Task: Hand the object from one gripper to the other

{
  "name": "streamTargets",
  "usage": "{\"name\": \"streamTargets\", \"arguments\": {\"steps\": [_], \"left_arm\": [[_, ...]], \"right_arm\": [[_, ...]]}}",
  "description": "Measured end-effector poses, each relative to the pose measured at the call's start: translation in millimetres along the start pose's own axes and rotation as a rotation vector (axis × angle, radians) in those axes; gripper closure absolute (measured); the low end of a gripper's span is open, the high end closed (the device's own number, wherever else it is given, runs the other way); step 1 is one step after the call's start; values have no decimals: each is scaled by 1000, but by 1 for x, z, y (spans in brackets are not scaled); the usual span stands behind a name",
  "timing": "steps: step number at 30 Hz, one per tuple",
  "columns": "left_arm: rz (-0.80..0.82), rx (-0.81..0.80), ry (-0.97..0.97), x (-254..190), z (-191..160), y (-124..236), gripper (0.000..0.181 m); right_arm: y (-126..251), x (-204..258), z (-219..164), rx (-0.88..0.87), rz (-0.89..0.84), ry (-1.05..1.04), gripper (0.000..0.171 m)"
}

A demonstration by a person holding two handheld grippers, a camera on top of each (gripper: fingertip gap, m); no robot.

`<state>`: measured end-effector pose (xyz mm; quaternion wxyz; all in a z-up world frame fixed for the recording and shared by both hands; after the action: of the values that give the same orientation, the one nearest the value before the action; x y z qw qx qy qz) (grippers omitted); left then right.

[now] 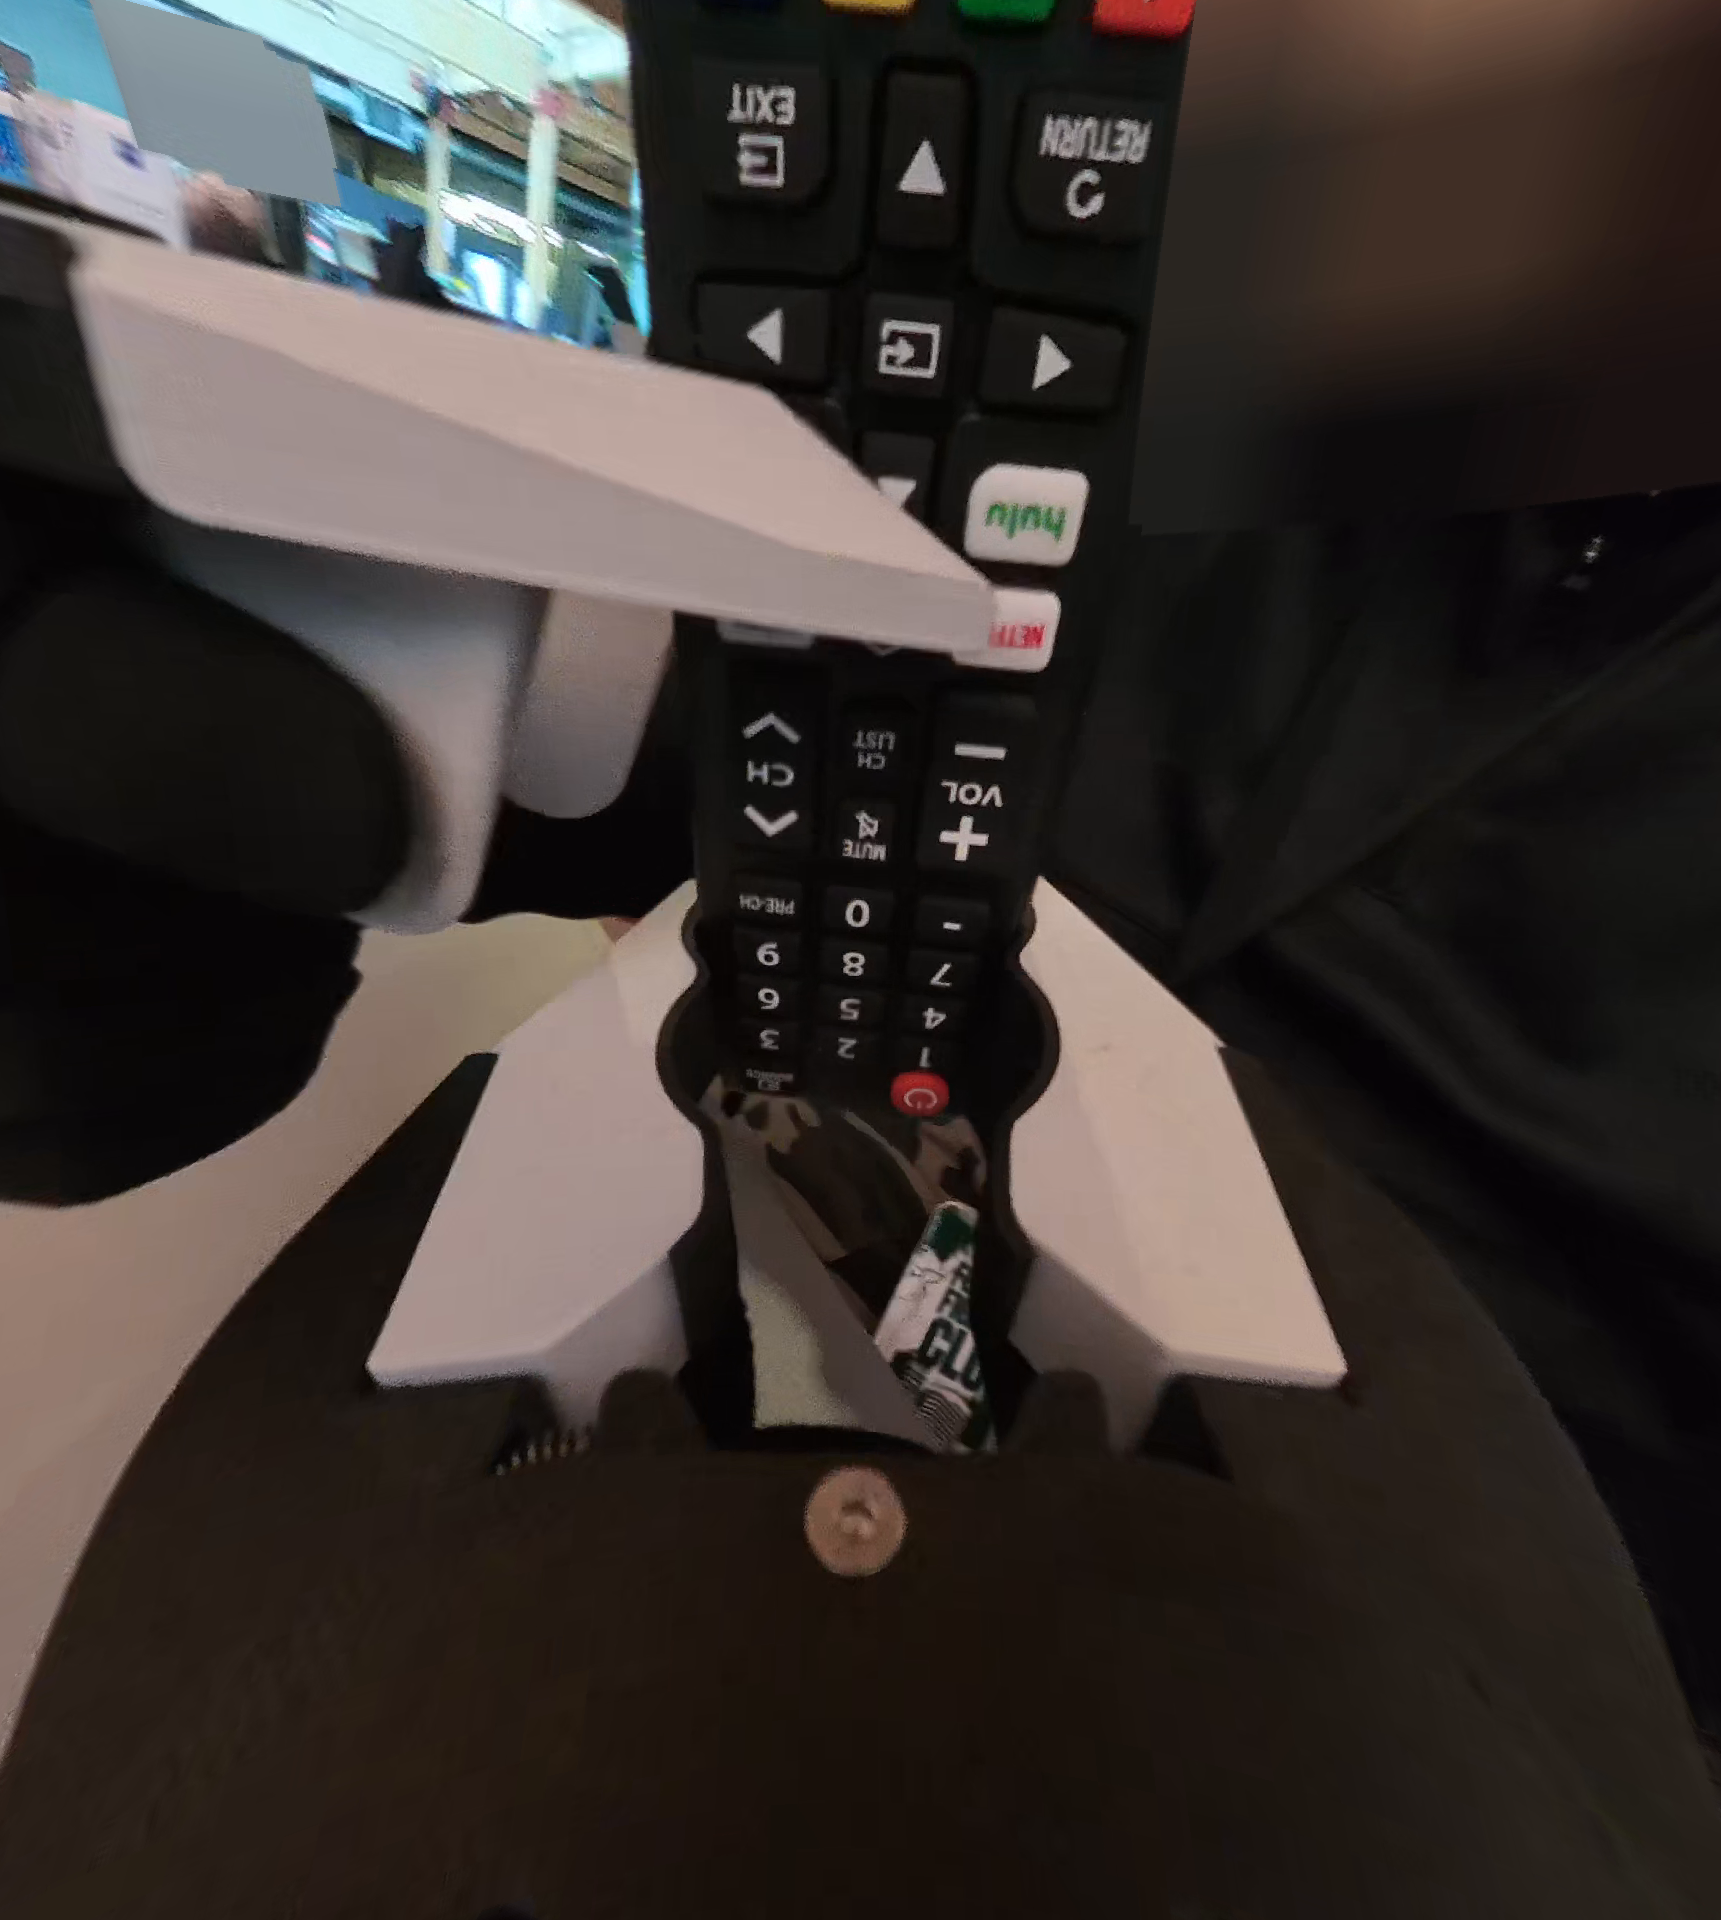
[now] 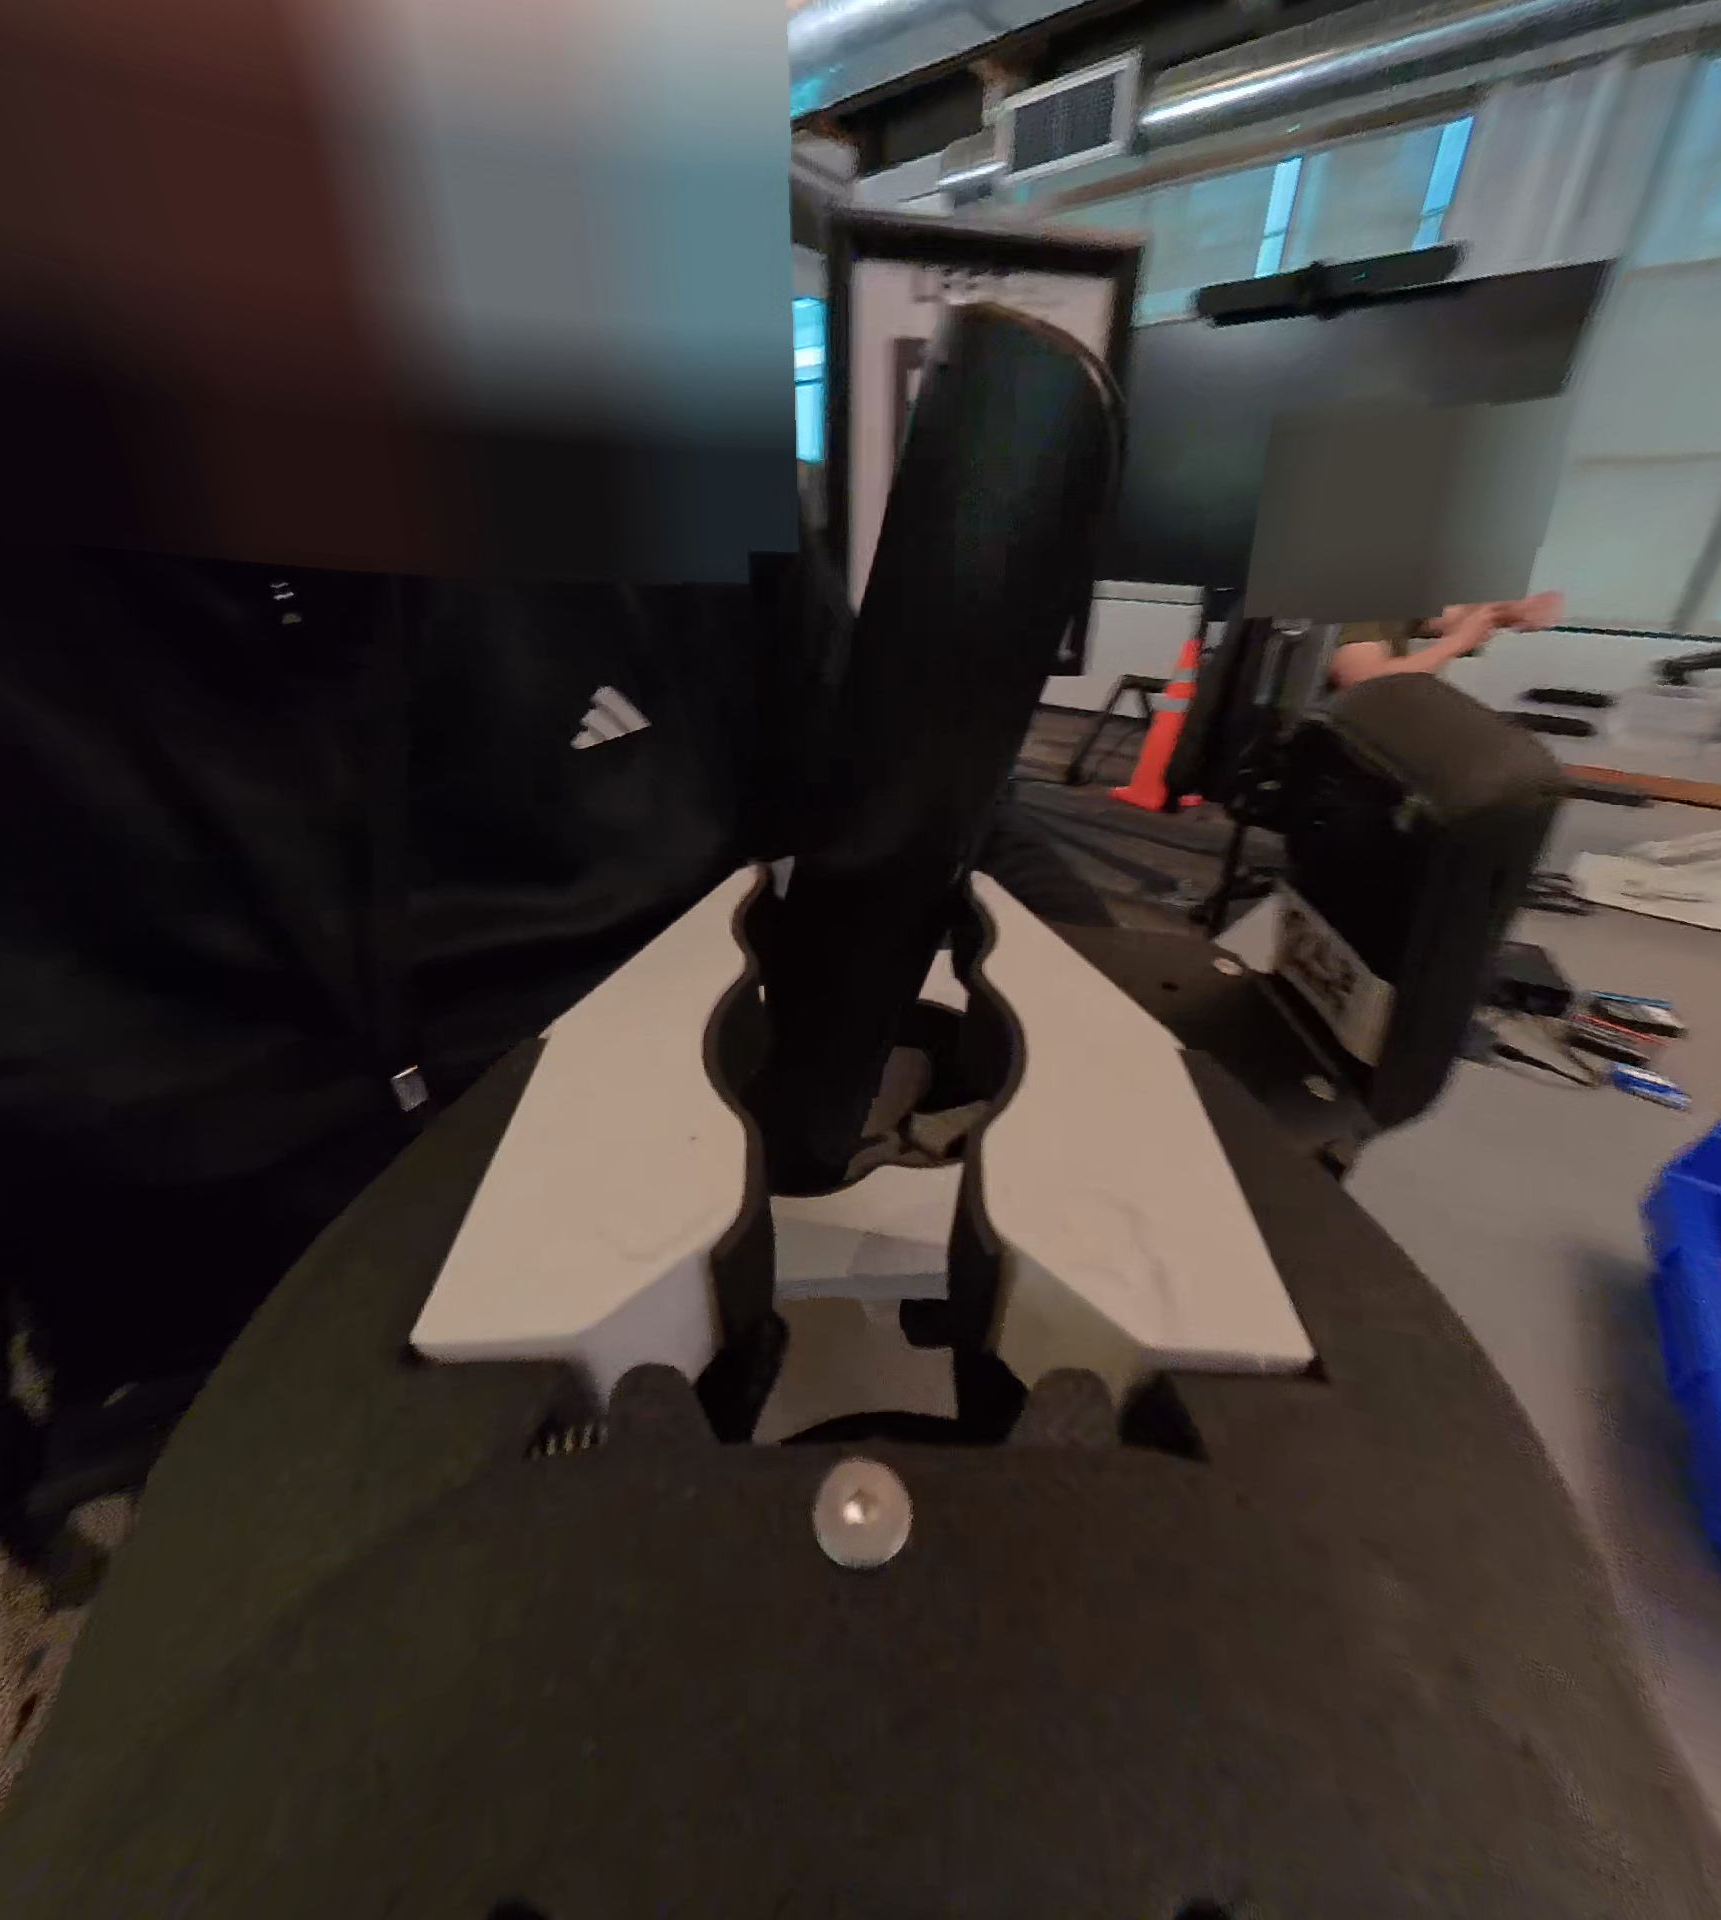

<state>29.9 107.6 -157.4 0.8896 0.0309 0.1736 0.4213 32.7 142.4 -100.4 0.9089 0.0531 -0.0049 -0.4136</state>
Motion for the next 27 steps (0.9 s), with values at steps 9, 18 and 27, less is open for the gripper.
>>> {"name": "streamTargets", "arguments": {"steps": [9, 18, 27], "left_arm": [[458, 24, 54, 52, 4, 42, 132], [739, 155, 92, 80, -9, 53, 132], [769, 132, 86, 83, -8, 56, 131]], "right_arm": [[38, -31, -14, 189, -589, -72, 92], [40, -44, -33, 250, -811, -143, 122], [44, -43, -33, 222, -817, -134, 123]]}}
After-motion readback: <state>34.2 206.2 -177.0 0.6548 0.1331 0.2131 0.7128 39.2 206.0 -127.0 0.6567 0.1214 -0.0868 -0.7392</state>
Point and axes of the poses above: each gripper's, where its closed fingertips meet, y back along the fingers, z out of its top, x = y × z across the jaws, the point moved 3 cm from there along y, back along the fingers, and after that the axes turned 12 degrees about x, right-handed, at the moved point
